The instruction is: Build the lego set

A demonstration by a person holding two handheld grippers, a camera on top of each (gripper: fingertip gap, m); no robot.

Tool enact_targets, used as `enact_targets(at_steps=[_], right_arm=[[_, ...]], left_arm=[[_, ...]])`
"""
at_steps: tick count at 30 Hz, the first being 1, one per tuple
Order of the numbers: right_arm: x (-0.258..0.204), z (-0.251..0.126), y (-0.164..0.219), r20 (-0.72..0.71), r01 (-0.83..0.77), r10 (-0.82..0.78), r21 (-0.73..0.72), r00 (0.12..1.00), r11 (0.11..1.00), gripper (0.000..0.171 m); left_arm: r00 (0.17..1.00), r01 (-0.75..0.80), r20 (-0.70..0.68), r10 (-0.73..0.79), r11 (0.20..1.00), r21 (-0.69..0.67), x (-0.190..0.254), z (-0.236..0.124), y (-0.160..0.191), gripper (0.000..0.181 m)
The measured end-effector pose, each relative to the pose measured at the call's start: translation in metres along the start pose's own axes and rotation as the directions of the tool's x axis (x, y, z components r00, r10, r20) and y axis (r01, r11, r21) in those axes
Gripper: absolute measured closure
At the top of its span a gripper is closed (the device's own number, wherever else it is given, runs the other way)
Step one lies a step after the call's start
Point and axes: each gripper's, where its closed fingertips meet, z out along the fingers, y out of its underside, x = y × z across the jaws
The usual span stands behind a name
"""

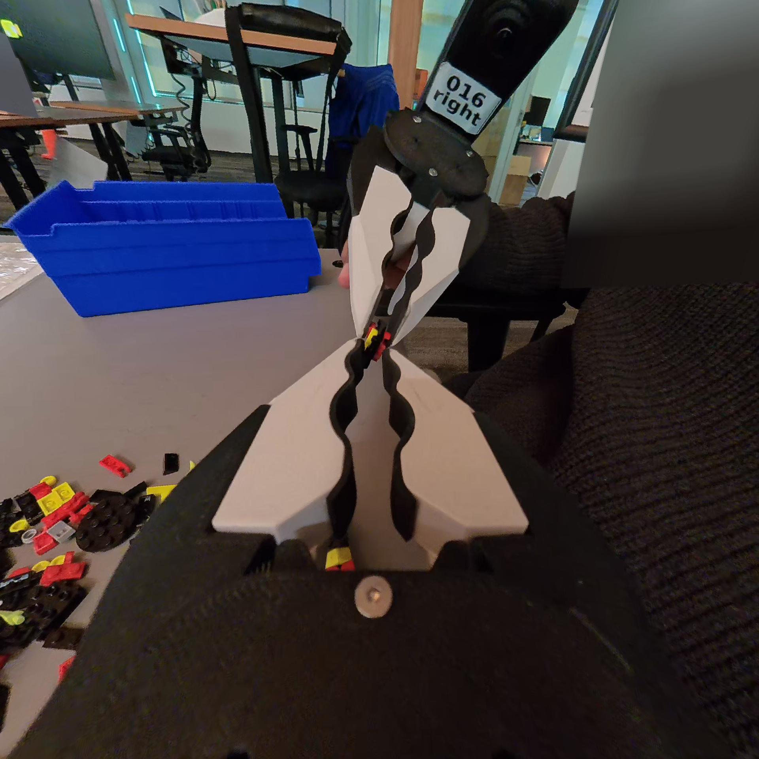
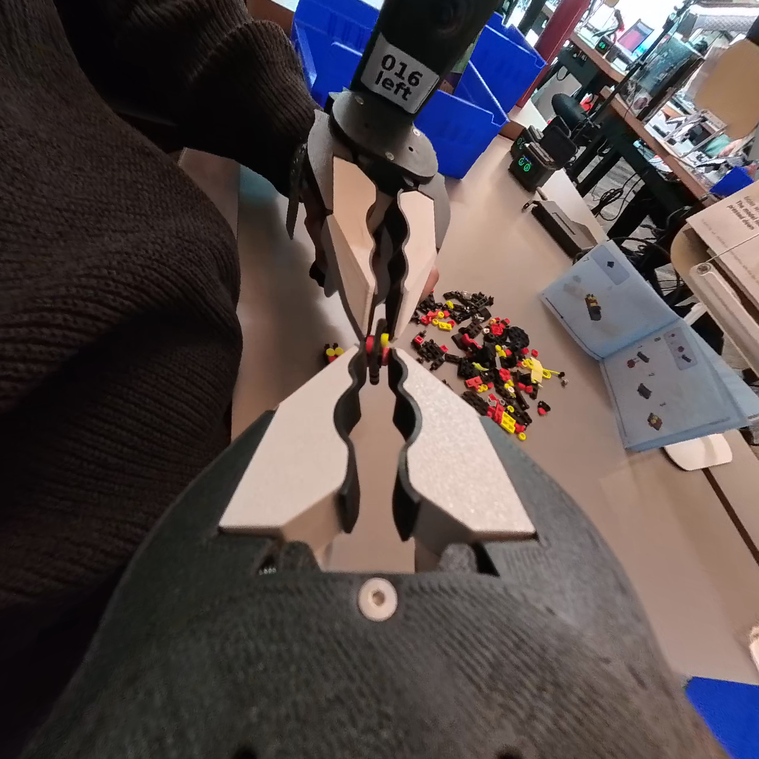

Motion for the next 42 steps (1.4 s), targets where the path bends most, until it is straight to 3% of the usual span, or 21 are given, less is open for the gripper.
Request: enact_targets(at_steps=[8, 19, 27, 35, 42], right_arm=[[0.003, -0.004, -0.008, 0.014, -0.068, 0.067, 0.037, 0.998, 0.997, 0.161], [0.004, -0.014, -0.031, -0.057, 0.01, -0.005, 0.085, 0.998, 0.996, 0.161], [0.001, -0.013, -0.026, -0.039, 0.013, -0.012, 0.04, 0.999, 0.999, 0.162], [0.008, -0.013, -0.033, -0.045, -0.061, 0.066, 0.104, 0.997, 0.993, 0.162], [0.01, -0.013, -0.032, -0.123, 0.043, -0.031, 0.091, 0.992, 0.995, 0.16]], left_arm=[[0.999, 0.038, -0.017, -0.037, 0.998, 0.044, 0.002, -0.001, -0.008, 0.175], [1.0, -0.002, -0.003, 0.002, 0.992, 0.124, 0.012, -0.006, -0.03, 0.176], [0.999, -0.043, 0.018, 0.041, 0.993, 0.106, 0.012, -0.003, -0.027, 0.175], [0.998, -0.053, 0.04, 0.048, 0.99, 0.134, 0.009, -0.007, -0.034, 0.176], [0.996, -0.08, 0.052, 0.074, 0.987, 0.14, 0.01, -0.008, -0.036, 0.177]])
